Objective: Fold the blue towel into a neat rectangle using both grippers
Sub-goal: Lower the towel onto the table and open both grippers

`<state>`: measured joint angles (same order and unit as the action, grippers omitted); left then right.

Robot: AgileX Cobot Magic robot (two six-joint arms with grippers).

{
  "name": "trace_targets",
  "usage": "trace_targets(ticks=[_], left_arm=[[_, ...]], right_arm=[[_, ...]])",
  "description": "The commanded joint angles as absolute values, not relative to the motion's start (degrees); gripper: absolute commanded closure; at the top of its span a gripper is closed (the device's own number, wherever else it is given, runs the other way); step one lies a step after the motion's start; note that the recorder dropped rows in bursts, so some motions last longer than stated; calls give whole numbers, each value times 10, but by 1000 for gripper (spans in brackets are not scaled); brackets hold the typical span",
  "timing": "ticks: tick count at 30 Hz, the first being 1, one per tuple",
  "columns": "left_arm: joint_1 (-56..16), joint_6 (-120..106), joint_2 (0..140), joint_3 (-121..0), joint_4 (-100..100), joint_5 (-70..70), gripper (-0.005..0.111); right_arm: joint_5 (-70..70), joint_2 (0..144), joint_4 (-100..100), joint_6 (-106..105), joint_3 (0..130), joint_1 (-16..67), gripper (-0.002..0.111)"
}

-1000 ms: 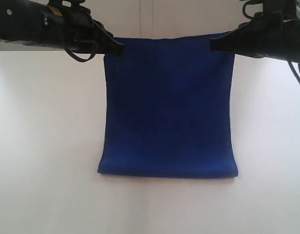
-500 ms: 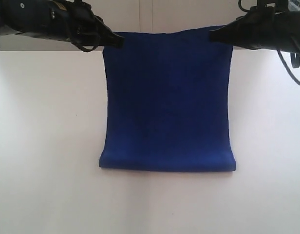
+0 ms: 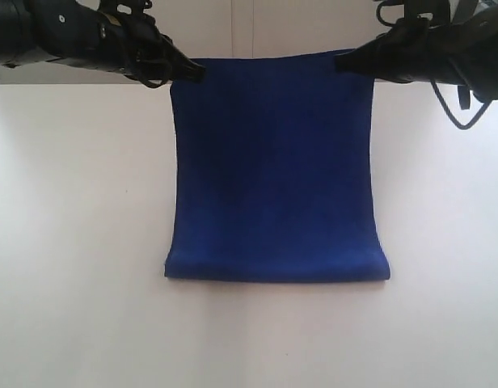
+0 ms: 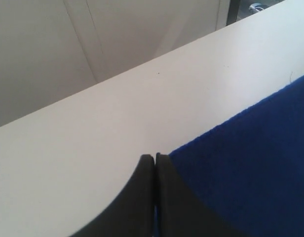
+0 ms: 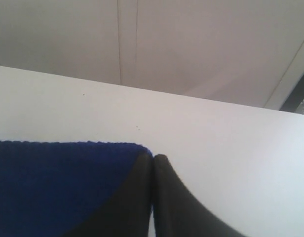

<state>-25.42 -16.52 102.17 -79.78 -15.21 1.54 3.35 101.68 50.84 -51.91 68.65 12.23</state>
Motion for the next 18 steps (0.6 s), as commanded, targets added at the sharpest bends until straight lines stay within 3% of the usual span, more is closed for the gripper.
trace_targets(ticks=[1,18], left_arm=[[-252,-167,1047,-824,-155,21,107],[-233,-167,1132,-882,-155,27,107]], right_arm=[[38,1035,506,-525,704,109,108],[33,1124,503,-526,771,104,108]])
